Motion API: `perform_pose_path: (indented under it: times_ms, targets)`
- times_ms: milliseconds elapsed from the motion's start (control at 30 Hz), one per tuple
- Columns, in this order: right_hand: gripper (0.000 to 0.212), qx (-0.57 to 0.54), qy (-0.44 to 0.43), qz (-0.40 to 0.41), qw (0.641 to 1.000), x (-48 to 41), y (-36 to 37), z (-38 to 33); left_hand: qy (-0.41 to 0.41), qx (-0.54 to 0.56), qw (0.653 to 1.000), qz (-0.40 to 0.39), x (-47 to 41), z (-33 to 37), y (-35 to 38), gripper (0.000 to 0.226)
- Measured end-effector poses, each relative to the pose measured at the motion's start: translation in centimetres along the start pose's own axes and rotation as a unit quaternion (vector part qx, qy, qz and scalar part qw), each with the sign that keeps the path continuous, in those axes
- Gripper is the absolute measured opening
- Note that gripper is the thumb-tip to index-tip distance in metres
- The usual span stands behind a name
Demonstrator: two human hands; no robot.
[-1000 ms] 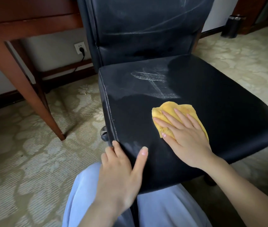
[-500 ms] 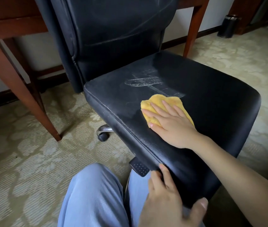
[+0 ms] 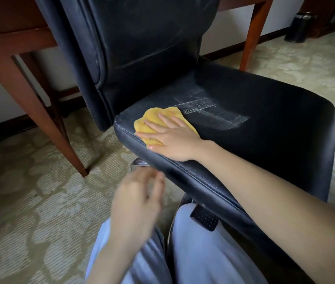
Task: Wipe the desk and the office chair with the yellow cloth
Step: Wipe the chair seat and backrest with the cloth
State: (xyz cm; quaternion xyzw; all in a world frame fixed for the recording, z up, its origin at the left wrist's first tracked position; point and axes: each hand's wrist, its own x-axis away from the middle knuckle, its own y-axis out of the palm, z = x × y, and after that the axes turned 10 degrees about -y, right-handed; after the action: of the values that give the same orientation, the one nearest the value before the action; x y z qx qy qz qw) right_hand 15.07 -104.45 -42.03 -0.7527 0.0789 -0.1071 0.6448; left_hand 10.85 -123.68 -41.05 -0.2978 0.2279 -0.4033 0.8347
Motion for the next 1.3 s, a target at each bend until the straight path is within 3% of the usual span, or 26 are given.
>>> perform_pose_path:
  times_ms: [67, 200, 300, 433, 600, 800, 1100, 1300]
  targets:
    - [0.044, 0.02, -0.053, 0.008, 0.998, 0.4, -0.1, -0.3, 0.006, 0.01, 0.998, 0.062, -2.7, -1.4, -1.0, 0.014]
    - [0.033, 0.07, -0.171, 0.013, 0.983, 2.5, 0.0, -1.1, -0.038, 0.031, 0.998, 0.039, -6.7, -2.6, -0.3, 0.046]
    - [0.032, 0.037, -0.18, 0.009, 0.983, 4.8, 0.1, -1.2, -0.077, 0.05, 0.996, 0.003, -9.0, -2.3, 1.1, 0.056]
    - [0.04, 0.026, -0.172, 0.011, 0.985, 9.4, 0.5, -0.1, -0.052, 0.003, 0.999, 0.0, -11.0, -2.5, 3.3, 0.059]
    - [0.041, -0.049, -0.065, 0.013, 0.997, 15.0, 0.0, 2.8, -0.095, -0.035, 0.995, 0.016, -11.5, -4.3, 5.4, 0.058]
    - [0.046, -0.062, 0.09, 0.016, 0.994, 17.0, -0.6, 7.9, -0.076, -0.021, 0.996, 0.048, -11.1, -4.9, 6.2, 0.058]
    - [0.045, -0.066, 0.217, 0.1, 0.969, 10.7, -1.4, 15.4, -0.068, -0.071, 0.992, 0.077, -10.5, -4.3, 6.4, 0.07]
    - [0.048, -0.049, 0.306, 0.05, 0.949, 5.7, -1.9, 16.4, -0.064, -0.103, 0.989, 0.087, -10.4, -4.2, 6.4, 0.074]
